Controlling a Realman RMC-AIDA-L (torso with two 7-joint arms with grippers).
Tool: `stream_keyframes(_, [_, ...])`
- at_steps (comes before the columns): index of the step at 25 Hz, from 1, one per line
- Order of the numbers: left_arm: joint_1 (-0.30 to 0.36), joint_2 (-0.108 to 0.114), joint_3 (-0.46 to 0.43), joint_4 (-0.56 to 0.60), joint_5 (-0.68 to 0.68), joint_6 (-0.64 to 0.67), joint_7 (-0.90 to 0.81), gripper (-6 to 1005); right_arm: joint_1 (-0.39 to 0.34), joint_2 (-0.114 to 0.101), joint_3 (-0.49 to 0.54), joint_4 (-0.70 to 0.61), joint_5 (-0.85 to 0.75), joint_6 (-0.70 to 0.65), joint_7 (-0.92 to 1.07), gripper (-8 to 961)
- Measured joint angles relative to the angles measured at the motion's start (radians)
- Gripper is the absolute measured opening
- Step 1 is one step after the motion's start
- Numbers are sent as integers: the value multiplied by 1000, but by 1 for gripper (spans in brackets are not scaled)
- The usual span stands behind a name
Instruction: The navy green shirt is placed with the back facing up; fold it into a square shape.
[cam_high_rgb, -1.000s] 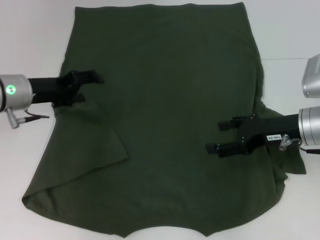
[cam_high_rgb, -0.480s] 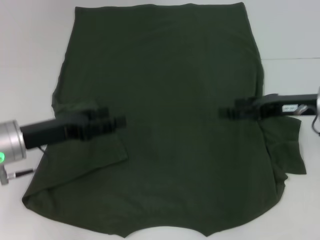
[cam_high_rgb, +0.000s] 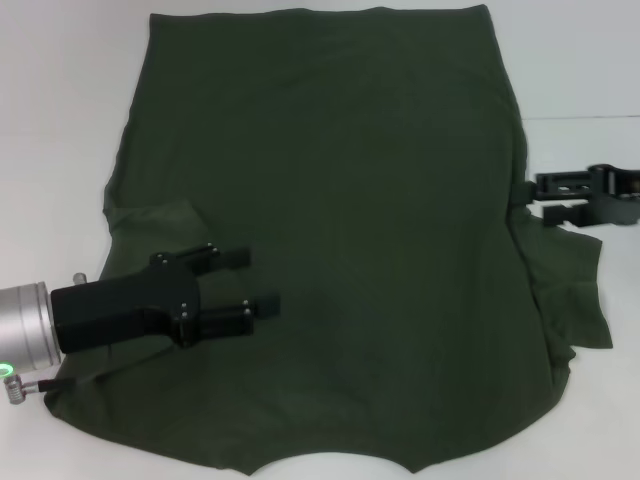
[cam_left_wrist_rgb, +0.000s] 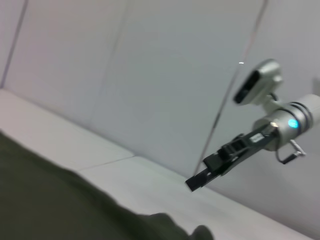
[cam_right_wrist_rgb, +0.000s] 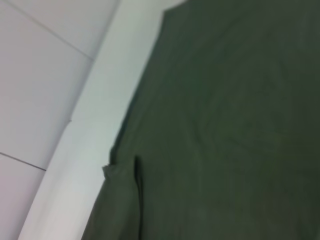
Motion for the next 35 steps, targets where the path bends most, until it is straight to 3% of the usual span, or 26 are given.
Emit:
stream_keyframes(7, [-13, 6, -3, -1, -5, 75, 50, 865, -10, -13, 101, -1, -175, -53, 109, 886])
stream_keyframes(16, [-48, 12, 9, 3, 7, 73, 49, 865, -61, -24, 131, 9, -240, -7, 136, 884])
stream_keyframes(35, [-70, 6, 8, -2, 15, 28, 42, 869, -50, -8, 118, 91, -264, 118, 96, 882])
